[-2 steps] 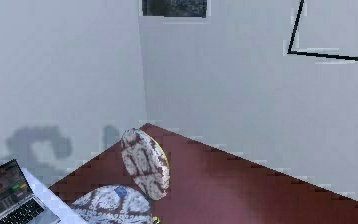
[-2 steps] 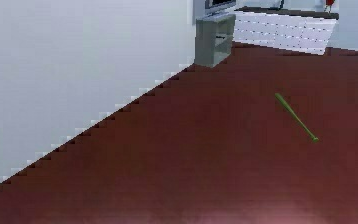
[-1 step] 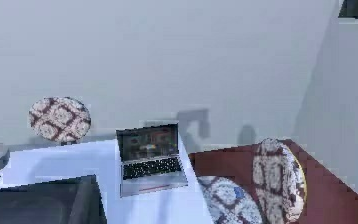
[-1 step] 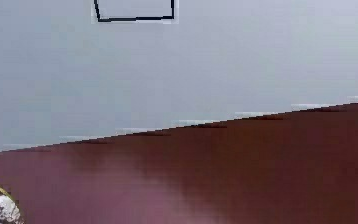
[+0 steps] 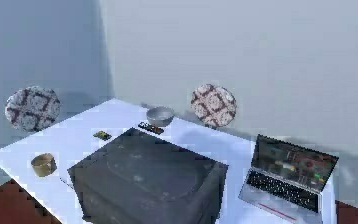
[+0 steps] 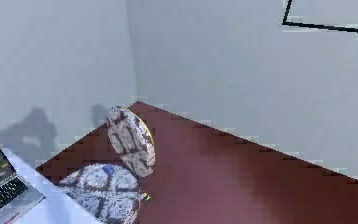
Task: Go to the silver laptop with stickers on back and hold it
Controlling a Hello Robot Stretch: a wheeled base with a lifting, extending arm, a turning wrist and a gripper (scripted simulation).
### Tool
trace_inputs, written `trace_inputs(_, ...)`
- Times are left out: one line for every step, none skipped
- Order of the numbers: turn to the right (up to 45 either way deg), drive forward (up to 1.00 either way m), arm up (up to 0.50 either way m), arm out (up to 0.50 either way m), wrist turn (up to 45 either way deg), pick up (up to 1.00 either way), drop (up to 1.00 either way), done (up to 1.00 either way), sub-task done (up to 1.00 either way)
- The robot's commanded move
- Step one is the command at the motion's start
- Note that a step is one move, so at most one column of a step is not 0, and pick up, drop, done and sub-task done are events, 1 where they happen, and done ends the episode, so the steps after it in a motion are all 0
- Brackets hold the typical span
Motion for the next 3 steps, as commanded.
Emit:
trace_inputs(-45.0, 0.0, 0.0, 0.0, 0.0, 0.0, 0.0, 0.0, 0.0)
trace_inputs(-9.0, 0.0, 0.0, 0.0, 0.0, 0.0, 0.0, 0.0, 0.0)
trace_inputs(0.0, 0.0, 0.5, 0.0, 0.0, 0.0, 0.0, 0.0, 0.0)
